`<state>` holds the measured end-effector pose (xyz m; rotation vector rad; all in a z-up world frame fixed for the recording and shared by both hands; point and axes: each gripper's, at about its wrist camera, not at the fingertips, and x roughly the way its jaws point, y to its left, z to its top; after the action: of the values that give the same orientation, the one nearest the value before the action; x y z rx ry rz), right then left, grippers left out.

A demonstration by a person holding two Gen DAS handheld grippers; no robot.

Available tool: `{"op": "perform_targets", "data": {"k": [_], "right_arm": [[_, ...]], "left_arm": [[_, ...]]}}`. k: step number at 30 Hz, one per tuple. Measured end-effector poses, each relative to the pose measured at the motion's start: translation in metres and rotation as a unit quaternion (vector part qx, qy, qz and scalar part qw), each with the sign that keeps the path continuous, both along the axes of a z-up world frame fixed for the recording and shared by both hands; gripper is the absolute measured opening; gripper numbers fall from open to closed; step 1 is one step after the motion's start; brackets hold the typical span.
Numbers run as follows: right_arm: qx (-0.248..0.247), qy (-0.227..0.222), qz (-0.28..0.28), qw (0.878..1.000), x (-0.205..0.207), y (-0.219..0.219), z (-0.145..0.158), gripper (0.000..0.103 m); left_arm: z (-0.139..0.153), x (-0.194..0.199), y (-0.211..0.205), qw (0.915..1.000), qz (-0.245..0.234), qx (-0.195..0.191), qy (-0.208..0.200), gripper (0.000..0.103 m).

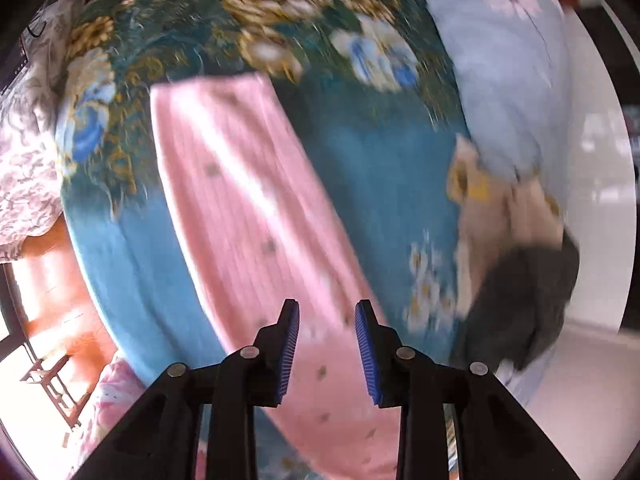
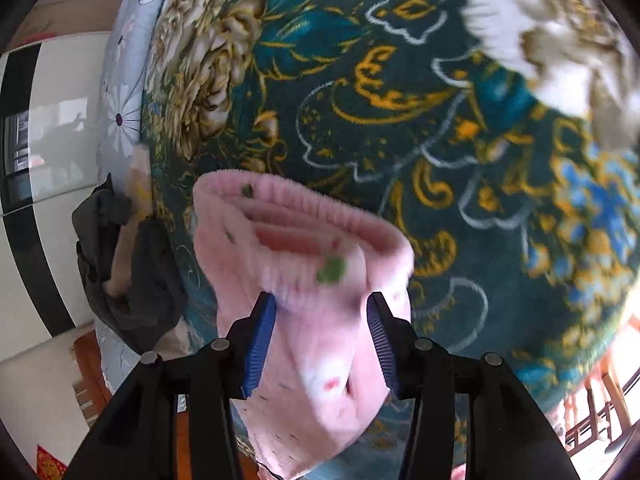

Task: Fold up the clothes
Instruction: 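Lift the pink pants with both grippers and lay them lengthwise on the blanket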

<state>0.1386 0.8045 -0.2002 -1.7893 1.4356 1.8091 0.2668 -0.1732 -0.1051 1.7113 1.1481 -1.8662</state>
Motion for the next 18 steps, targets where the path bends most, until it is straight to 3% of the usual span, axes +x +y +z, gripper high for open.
{"op": "perform_targets", "data": {"k": [2,3,4,9,13,18], "right_arm": [[0.005,-0.029,-0.005,1.0,-0.004,0.003,-0.009,0.039],[0.004,-0.027,-0.006,1.0,-0.007,0.003,-0.007,0.022],[0.003,-0.025,-0.006,1.0,-0.009,0.002,-0.004,0.014],[0.034,0.041,0.09,0.995,-0.028,0.0,0.031,0.012],[0.051,-0.052,0.089,0.993,-0.021,0.022,-0.013,0.012],[0.079,-0.04,0.133,0.987,-0.03,0.007,0.0,0.02]], "left_arm": [[0.002,0.014,0.019,0.9999,-0.008,-0.004,-0.007,0.032],[0.002,0.019,0.023,0.9999,-0.006,-0.005,-0.009,0.032],[0.003,0.025,0.028,0.9999,-0.005,-0.006,-0.01,0.032],[0.017,0.046,0.032,0.9997,0.02,-0.013,-0.003,0.032],[0.029,0.052,0.025,0.9993,0.03,-0.022,0.008,0.032],[0.041,0.06,-0.003,0.9976,0.061,-0.018,0.027,0.032]]}}
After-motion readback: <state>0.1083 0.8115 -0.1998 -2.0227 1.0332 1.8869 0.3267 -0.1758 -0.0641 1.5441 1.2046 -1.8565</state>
